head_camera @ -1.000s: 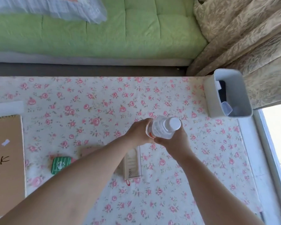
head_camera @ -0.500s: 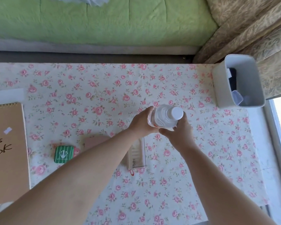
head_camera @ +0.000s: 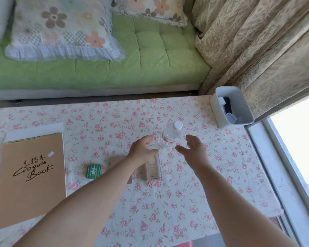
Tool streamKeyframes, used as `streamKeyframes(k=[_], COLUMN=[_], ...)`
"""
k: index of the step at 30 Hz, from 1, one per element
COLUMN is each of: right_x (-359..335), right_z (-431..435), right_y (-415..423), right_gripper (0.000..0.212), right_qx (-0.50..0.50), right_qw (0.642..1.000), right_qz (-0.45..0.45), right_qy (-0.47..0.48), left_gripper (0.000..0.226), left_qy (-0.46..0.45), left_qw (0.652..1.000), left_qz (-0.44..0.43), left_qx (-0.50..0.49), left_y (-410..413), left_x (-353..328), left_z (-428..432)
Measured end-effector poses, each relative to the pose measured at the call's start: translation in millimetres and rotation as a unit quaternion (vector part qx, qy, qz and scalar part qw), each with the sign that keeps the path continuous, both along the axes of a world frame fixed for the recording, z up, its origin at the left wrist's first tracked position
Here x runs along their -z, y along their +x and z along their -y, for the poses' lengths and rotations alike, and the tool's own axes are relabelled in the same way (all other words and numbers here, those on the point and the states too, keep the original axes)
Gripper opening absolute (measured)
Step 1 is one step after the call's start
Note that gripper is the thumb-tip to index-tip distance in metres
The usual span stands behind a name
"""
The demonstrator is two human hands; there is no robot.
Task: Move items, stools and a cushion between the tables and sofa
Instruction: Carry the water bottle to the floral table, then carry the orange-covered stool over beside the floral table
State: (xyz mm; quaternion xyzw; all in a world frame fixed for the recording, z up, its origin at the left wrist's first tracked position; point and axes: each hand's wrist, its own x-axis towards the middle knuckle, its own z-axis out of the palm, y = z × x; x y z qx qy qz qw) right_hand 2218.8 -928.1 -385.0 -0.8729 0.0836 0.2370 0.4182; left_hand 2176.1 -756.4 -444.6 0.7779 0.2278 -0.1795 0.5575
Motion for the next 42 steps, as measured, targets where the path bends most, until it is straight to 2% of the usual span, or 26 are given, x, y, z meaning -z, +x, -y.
streamKeyframes(k=[11, 19, 24, 29, 38, 42], right_x=[-121.3, -163.5, -182.4, -190.4, -196.2, -198.1], right_z=[11.2, 21.6, 24.6, 26.9, 45.4, 77.8], right_y=[-108.5, -166.2, -184.3, -212.3, -307.4, -391.8], right_gripper=[0.044, 0.038, 0.039, 0.039, 0.037, 0.032], right_qx=[0.021, 0.071, 0.149, 0.280, 0.456, 0.528], right_qw=[0.990, 0.982, 0.974, 0.943, 0.872, 0.835], right_qz=[0.076, 0.091, 0.120, 0.157, 0.170, 0.155], right_qy=[0.116, 0.147, 0.119, 0.090, 0.053, 0.002], left_gripper=[0.049, 0.046, 0.049, 0.046, 0.038, 0.034], left_qy=[0.021, 0.054, 0.049, 0.020, 0.001, -0.045], left_qw=[0.995, 0.992, 0.985, 0.966, 0.910, 0.864], left_qz=[0.092, 0.116, 0.139, 0.167, 0.158, 0.143], left_qx=[-0.023, 0.017, 0.093, 0.197, 0.382, 0.481], left_y=[-112.3, -155.1, -146.8, -134.8, -173.5, -230.2], left_x=[-141.3, -195.2, -217.7, -232.0, -231.9, -230.7], left_z=[26.6, 33.0, 36.5, 39.7, 93.0, 148.7])
